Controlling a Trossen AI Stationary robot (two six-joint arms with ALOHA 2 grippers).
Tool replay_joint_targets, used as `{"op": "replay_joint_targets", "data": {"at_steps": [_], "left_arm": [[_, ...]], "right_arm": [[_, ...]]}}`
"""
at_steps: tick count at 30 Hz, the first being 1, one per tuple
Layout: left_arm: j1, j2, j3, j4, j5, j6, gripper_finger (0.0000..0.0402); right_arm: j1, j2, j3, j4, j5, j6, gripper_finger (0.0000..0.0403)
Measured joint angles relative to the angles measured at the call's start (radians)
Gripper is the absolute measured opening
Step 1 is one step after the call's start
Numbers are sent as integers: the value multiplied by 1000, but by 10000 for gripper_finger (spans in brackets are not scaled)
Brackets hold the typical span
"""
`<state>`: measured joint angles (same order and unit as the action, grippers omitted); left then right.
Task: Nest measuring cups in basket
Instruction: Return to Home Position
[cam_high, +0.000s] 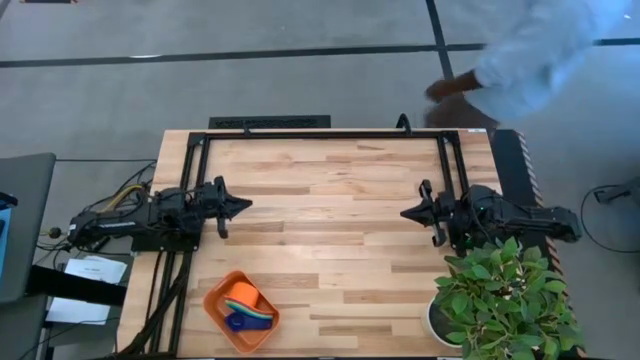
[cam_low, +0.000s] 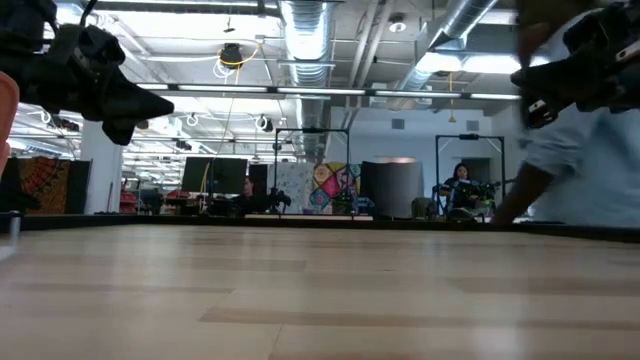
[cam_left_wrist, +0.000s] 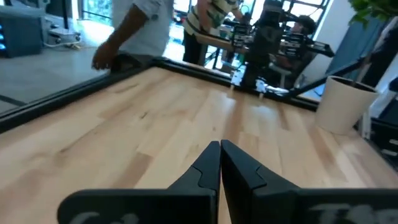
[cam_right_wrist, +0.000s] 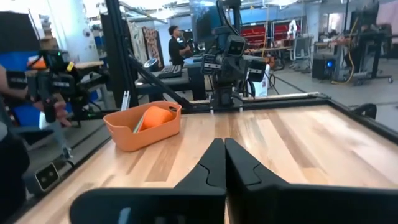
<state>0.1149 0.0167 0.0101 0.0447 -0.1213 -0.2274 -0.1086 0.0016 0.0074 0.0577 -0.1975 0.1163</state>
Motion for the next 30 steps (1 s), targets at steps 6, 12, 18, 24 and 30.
{"op": "replay_joint_targets", "data": {"at_steps": [6, 12, 18, 24, 30], "left_arm": [[-4, 1, -1, 5, -41, 51, 0], [-4, -16, 4, 30, -34, 113, 0], [-5, -15, 0, 30, 9, 104, 0], [-34, -12, -1, 34, 6, 91, 0], [-97, -12, -1, 28, 150, 67, 0]], "right_arm": [[15, 0, 0, -5, -3, -39, 15], [39, 0, -1, -6, -7, -31, 35], [68, 0, -1, -9, -10, 3, 17], [84, 0, -2, -9, -9, -19, 13], [67, 0, -2, -17, 62, 2, 41]]}}
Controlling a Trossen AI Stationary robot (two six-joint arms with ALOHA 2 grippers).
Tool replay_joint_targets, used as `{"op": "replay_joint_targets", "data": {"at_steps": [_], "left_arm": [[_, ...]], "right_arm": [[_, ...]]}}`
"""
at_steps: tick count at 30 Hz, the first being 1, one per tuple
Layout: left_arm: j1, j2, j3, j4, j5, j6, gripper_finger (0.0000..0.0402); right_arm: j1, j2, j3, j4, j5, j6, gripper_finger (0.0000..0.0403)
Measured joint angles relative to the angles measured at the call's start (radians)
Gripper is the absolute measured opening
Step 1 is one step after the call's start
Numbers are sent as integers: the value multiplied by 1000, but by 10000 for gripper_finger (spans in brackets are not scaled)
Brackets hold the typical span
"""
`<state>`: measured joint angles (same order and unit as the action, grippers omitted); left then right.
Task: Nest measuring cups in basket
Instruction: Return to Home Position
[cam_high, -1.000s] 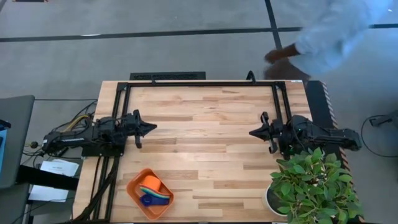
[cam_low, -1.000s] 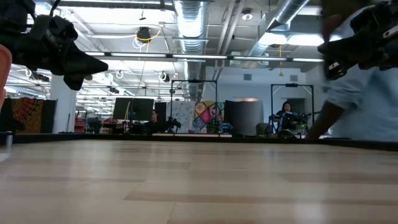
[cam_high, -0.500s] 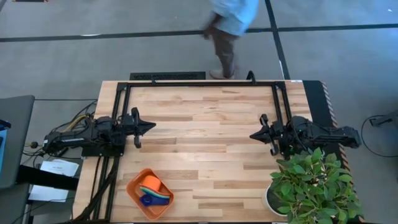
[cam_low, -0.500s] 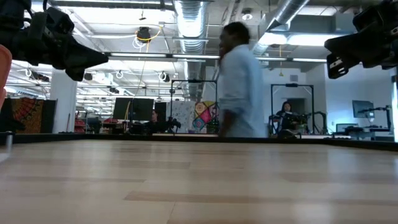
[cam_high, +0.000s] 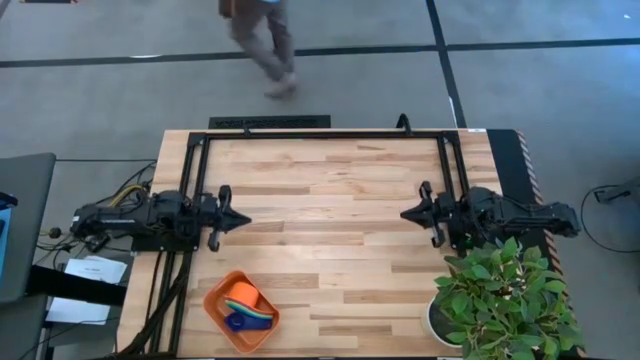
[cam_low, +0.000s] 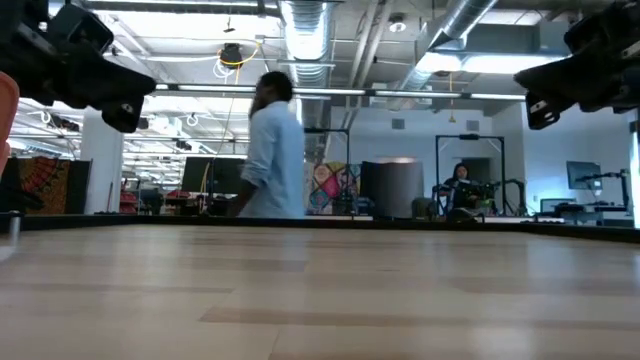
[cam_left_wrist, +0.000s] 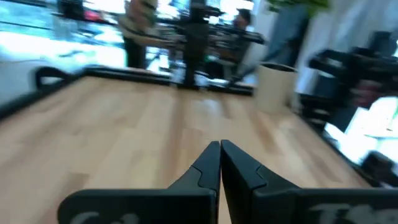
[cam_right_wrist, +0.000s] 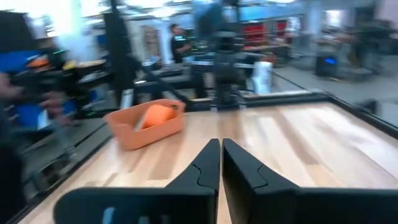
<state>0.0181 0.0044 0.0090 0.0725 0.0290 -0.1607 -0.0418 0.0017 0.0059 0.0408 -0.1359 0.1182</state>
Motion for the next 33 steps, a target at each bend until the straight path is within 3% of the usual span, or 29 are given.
{"op": "replay_joint_targets", "data": {"at_steps": [3, 6, 33], "left_arm": [[-25, 0, 0, 1, 17, 8, 0], [-31, 0, -1, 11, -35, 10, 0], [-30, 0, -2, -40, -62, -69, 0]], "right_arm": [[-11, 0, 0, -5, 95, 46, 48], [-21, 0, 0, -7, 138, 57, 50], [-26, 0, 0, -7, 137, 58, 52]]}}
